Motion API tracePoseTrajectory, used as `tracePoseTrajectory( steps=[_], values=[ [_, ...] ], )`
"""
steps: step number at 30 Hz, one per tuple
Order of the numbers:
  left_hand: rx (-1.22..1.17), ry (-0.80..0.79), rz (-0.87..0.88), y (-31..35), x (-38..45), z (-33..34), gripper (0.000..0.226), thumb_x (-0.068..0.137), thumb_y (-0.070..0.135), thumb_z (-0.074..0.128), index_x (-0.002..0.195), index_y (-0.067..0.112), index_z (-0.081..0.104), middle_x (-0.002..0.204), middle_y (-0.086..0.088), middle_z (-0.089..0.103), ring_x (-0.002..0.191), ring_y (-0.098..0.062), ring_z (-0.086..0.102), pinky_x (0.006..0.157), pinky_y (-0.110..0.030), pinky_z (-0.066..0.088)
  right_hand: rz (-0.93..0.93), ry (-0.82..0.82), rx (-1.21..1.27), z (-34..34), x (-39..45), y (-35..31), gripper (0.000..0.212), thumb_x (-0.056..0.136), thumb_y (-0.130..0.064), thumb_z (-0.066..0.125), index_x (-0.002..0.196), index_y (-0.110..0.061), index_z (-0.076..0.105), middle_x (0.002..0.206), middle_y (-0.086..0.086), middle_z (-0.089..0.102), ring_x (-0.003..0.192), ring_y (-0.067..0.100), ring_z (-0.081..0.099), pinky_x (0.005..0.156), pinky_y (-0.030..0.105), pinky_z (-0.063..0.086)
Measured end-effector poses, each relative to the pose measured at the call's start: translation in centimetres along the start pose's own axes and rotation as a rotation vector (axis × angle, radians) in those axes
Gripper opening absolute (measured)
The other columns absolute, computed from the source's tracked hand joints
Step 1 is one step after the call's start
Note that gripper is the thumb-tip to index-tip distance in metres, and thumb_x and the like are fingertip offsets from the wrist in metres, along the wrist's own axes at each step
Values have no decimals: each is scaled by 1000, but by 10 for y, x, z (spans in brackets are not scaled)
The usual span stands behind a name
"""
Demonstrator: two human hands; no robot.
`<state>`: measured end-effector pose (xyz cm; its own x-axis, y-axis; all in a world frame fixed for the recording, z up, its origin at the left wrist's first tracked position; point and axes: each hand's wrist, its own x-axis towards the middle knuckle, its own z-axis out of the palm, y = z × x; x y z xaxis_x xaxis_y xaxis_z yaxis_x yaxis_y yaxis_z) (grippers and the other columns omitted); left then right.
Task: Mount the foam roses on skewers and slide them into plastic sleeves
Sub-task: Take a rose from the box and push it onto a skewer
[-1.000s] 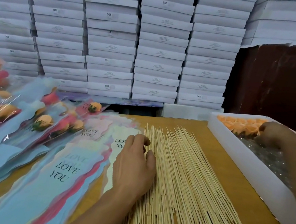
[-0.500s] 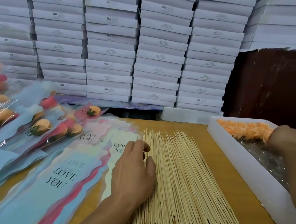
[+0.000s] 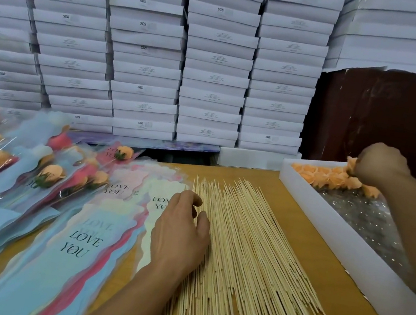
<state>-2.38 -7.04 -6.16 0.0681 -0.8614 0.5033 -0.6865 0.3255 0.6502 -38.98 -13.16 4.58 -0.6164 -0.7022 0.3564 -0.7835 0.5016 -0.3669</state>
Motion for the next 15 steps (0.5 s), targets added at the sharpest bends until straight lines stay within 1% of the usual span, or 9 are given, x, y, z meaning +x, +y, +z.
tracePoseTrajectory(
  steps=[3, 6, 7, 8, 10, 13, 15],
  values=[
    [-33, 7, -11, -2, 1, 0, 14, 94, 26, 59, 108, 26, 56, 100, 11, 58, 83, -10, 55, 73, -32, 48, -93, -7, 80, -12, -20, -26, 22, 87, -12, 72, 108, -5, 73, 107, 22, 67, 96, 40, 64, 83, 45, 57],
    [-81, -4, 19, -3, 2, 0, 20, 94, 27, 64, 113, 21, 62, 96, 9, 60, 83, -11, 57, 76, -31, 49, -204, -51, 135, -20, -58, -60, 16, 84, -14, 74, 100, -9, 75, 102, 17, 70, 93, 36, 67, 81, 42, 58],
    [-103, -12, 36, -3, 3, 0, 22, 93, 27, 66, 114, 20, 64, 96, 9, 60, 82, -9, 57, 77, -30, 49, -244, -77, 138, -22, -74, -71, 15, 81, -16, 76, 94, -9, 76, 95, 14, 72, 88, 34, 68, 77, 41, 59],
    [-129, -15, 55, -4, 3, 0, 25, 92, 27, 69, 115, 19, 66, 95, 9, 61, 80, -6, 57, 78, -28, 49, -285, -107, 136, -24, -89, -82, 11, 78, -17, 78, 87, -10, 77, 86, 11, 73, 81, 30, 69, 70, 37, 58],
    [-178, -22, 90, -3, 3, 0, 31, 89, 29, 73, 118, 18, 69, 94, 8, 62, 80, -1, 57, 79, -25, 49, -364, -166, 150, -25, -120, -99, 5, 76, -18, 78, 72, -14, 78, 71, 4, 72, 69, 21, 68, 57, 29, 52],
    [-249, -69, 106, -1, 1, -1, 43, 85, 35, 77, 124, 19, 67, 99, 11, 64, 84, 2, 60, 81, -25, 52, -439, -245, 251, -21, -161, -118, 13, 73, -20, 79, 61, -19, 75, 63, -3, 71, 59, 10, 65, 51, 25, 46],
    [-295, -121, 106, 1, 0, -2, 47, 82, 37, 79, 125, 22, 66, 102, 12, 66, 88, 1, 61, 81, -24, 54, -456, -281, 316, -16, -183, -125, 12, 72, -22, 79, 62, -19, 74, 62, -5, 70, 55, 9, 61, 50, 24, 44]
  ],
)
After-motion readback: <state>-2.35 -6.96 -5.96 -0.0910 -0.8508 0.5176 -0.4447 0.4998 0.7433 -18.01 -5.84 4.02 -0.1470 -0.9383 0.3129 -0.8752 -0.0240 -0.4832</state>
